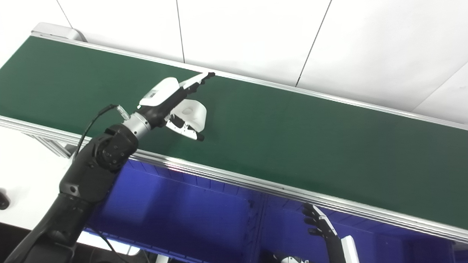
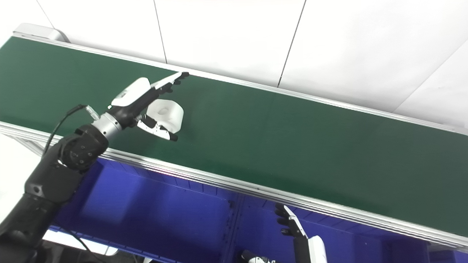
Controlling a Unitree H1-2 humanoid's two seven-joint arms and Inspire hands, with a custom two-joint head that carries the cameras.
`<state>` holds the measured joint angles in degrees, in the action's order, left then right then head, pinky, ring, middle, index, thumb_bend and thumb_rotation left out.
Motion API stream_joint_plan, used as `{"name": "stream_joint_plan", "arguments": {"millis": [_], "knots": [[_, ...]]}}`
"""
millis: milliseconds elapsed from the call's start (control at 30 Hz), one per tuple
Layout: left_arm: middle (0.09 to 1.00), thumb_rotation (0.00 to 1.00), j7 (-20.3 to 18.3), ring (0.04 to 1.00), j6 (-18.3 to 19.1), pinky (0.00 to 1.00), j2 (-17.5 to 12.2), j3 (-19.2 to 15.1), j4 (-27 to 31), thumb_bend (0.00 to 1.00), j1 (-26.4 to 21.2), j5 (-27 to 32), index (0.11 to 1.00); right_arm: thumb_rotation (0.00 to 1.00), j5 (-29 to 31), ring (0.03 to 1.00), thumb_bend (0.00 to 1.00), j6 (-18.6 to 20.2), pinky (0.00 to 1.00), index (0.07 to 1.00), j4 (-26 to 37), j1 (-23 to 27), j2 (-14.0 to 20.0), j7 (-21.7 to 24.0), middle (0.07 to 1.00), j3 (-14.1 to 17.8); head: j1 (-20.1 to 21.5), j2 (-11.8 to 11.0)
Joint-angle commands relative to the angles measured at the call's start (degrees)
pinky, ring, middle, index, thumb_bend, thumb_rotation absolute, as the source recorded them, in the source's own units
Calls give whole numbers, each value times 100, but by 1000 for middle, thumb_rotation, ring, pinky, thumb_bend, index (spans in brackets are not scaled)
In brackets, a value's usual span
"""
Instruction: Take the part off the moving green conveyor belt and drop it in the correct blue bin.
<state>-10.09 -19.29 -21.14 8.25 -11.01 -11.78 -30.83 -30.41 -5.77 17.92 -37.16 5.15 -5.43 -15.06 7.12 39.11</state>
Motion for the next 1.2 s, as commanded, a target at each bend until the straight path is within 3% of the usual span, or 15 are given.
{"name": "stream_joint_plan", "arguments": {"millis": [0,300,400,500,533,567,600,667,900,1167], "knots": [[979,114,379,950,-21,866,6,-2,-14,779,-197,-187,1000,275,-14,799,799,-296,736,852,182,-82,-6,-112,828,-15,-12,0],[945,5,1325,926,25,902,315,245,-626,745,-198,-883,962,264,31,786,794,-391,707,848,169,-111,13,-140,822,-7,-11,37],[916,0,1558,895,-5,852,425,312,-811,750,-205,-930,937,266,72,791,794,-362,712,849,192,-128,7,-117,826,0,-13,47],[788,0,1765,739,-157,655,580,317,-958,705,-195,-780,802,274,30,786,792,-347,700,849,208,-135,10,-125,824,4,-8,68],[712,0,1845,650,-274,564,621,319,-1027,674,-199,-706,745,281,33,787,793,-344,700,849,216,-138,13,-119,824,5,-11,70],[579,0,1909,574,-399,493,645,334,-1097,587,-206,-647,664,275,50,790,792,-376,707,849,206,-134,19,-124,826,5,-11,70],[525,0,1942,533,-491,458,662,354,-1153,551,-212,-598,597,270,62,789,790,-386,710,850,201,-131,24,-121,826,5,-15,75],[478,0,1886,492,-557,421,699,379,-1171,518,-194,-456,536,275,54,787,788,-369,709,853,209,-134,19,-119,824,8,-16,87],[473,0,1914,488,-575,423,728,526,-1111,514,-172,-484,517,288,84,800,790,-324,725,854,240,-150,1,-98,831,16,-29,96],[473,0,1430,478,-366,399,480,576,-604,514,-59,-326,515,285,22,788,784,-317,706,855,285,-170,-5,-106,825,0,1,137]]}}
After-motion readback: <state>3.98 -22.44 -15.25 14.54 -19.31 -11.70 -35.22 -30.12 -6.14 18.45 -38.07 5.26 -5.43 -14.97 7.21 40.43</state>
